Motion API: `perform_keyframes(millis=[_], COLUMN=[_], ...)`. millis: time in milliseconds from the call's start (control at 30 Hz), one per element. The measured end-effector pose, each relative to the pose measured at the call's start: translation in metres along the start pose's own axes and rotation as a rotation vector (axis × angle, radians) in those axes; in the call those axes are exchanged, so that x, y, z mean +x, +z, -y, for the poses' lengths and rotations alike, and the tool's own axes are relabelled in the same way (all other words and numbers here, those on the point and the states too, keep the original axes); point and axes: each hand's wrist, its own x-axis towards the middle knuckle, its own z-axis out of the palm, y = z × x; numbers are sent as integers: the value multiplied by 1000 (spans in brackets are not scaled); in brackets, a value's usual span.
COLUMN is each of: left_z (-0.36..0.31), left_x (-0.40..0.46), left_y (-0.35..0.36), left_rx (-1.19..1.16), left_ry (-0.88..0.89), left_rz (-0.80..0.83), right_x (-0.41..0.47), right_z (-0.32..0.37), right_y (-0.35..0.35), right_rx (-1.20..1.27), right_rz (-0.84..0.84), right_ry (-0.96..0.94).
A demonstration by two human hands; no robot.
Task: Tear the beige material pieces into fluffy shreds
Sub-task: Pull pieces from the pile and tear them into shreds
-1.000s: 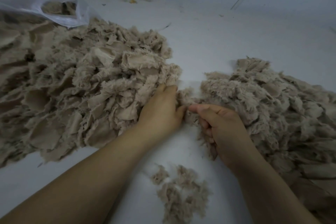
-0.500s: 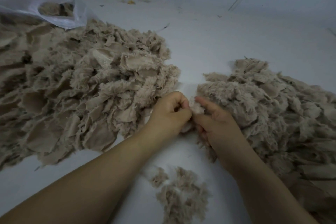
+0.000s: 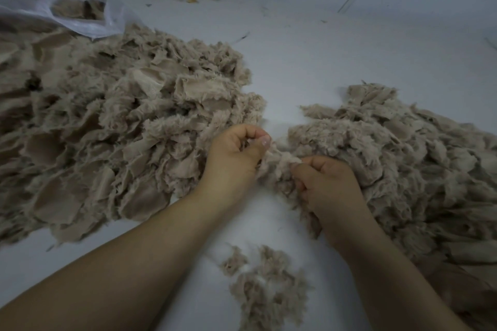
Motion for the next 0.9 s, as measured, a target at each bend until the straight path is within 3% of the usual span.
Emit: perform_keyframes(millis=[200,433,600,900], left_z=[-2,-5,-4,-8], left_x=[5,-7,-11,-12], left_y=[-6,4,7,6], left_rx=[-167,-139,-10,-17], left_ry=[-6,44,93,48], left_rz=[-135,54,66,69], right_x=[0,-5,-9,-5], right_z=[-1,5,5,4], right_y=[-3,-3,0,-2], right_rx=[-27,45,44,93], right_rz=[-68,60,82,57], right_ry=[13,-122,-197,-115])
